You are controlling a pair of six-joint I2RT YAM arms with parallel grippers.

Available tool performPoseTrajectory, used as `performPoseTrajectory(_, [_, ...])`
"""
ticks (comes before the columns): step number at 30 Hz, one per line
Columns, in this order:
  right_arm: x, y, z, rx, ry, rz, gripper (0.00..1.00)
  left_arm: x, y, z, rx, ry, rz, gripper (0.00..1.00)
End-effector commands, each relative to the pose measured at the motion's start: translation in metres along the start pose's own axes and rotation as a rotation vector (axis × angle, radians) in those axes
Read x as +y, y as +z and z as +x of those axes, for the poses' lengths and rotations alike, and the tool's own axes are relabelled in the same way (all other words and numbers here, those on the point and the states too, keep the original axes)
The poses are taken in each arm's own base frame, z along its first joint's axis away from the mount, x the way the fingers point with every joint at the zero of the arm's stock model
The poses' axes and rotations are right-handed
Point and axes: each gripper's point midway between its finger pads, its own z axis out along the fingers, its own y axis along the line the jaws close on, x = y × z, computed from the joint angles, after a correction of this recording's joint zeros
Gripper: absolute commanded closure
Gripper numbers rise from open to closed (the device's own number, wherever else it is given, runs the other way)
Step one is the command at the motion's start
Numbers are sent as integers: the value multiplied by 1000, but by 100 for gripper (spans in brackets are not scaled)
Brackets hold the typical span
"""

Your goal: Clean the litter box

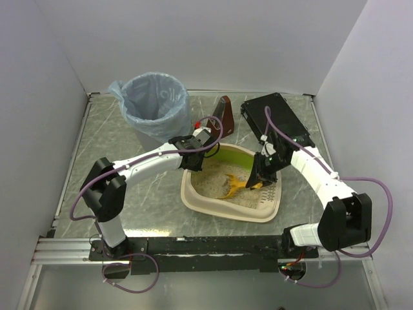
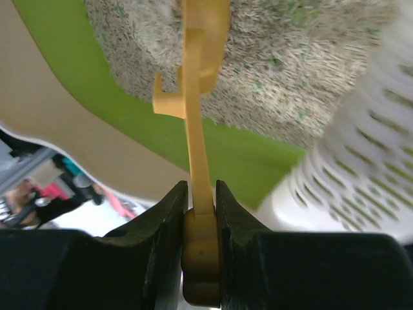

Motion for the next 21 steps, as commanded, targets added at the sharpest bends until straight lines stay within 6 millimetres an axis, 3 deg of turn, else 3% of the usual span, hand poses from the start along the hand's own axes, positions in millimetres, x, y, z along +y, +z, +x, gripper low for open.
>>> performPoseTrajectory(1, [9, 33, -28, -120, 15, -117, 100, -41, -44, -64, -191, -199, 232, 99])
performPoseTrajectory(6, [16, 40, -58, -287, 0, -129, 100, -53, -51, -62, -179, -209, 309, 99])
performPoseTrajectory(7, [25, 40, -70, -337, -29, -173, 100, -54, -53, -62, -176, -212, 313, 99])
performPoseTrajectory(12, [40, 63, -68, -348, -25, -247, 100, -61, -77, -77, -191, -253, 374, 99])
performPoseTrajectory(14, [55, 61, -78, -424, -46, -322, 100, -67, -93, -88, -227, -261, 392, 99])
performPoseTrajectory(15, [54, 67, -69, -400, -10, -359, 100, -67, -97, -89, -239, -250, 386, 99])
performPoseTrajectory(21, [76, 55, -74, -490, -56, -532, 100, -64, -114, -99, -301, -247, 345, 99])
